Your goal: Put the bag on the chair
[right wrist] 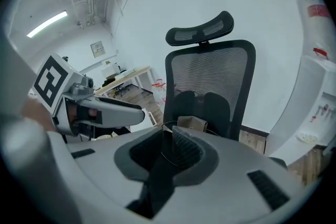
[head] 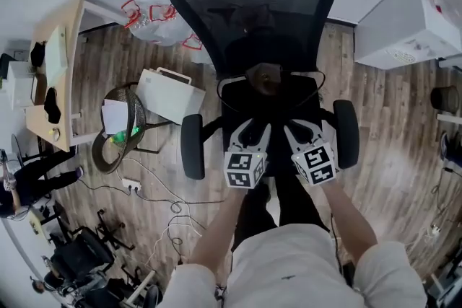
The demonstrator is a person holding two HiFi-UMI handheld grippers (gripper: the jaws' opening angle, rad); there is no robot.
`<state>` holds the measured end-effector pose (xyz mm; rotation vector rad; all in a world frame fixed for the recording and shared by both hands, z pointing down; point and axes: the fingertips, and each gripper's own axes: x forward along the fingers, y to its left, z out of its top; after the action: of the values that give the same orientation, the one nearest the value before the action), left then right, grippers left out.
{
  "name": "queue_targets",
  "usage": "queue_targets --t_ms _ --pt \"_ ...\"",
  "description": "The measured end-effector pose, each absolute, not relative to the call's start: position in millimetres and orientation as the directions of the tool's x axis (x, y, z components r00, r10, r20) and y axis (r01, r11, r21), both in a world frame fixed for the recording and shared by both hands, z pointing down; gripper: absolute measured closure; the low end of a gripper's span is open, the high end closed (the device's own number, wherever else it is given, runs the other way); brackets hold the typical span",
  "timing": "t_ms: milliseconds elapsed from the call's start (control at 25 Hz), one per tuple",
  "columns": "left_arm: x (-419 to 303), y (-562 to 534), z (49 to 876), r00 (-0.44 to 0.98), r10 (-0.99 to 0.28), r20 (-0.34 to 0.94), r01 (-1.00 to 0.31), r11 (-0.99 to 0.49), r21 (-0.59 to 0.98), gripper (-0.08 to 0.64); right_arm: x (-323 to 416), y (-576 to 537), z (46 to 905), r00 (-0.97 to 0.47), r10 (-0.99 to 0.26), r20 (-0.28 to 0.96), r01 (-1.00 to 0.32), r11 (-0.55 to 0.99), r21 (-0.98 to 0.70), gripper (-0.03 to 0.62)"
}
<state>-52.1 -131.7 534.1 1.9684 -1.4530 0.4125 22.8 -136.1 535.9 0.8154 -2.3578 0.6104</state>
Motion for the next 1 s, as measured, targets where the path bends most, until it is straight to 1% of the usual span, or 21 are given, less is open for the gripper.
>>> queue_targets --t_ms 240,520,680,1000 --pt "-36.9 -95.5 521.4 0.375 -0.724 0.579 -0.918 -0.203 0.341 0.397 31.4 -106.5 517.2 -0.640 -0.446 0.626 -0.693 0.688 -0.218 0.555" --pt "-36.2 -49.5 490.6 0.421 -0.726 0.544 -0.902 -0.272 0.334 0.433 39.3 -55.1 488.7 -0.614 -0.509 0.603 -0.745 0.627 -0.229 0.575" --pt "-44.0 -20.1 473.8 0.444 -0.727 0.524 -0.891 -0.294 0.347 0.469 32.4 -24.2 472.2 -0.626 -0.513 0.587 -0.737 0.636 -0.229 0.586" --pt "-60.8 39.1 437.0 0.443 -0.767 0.464 -0.884 -0.288 0.367 0.512 12.4 27.2 435.4 -0.653 -0.526 0.545 -0.713 0.669 -0.210 0.588"
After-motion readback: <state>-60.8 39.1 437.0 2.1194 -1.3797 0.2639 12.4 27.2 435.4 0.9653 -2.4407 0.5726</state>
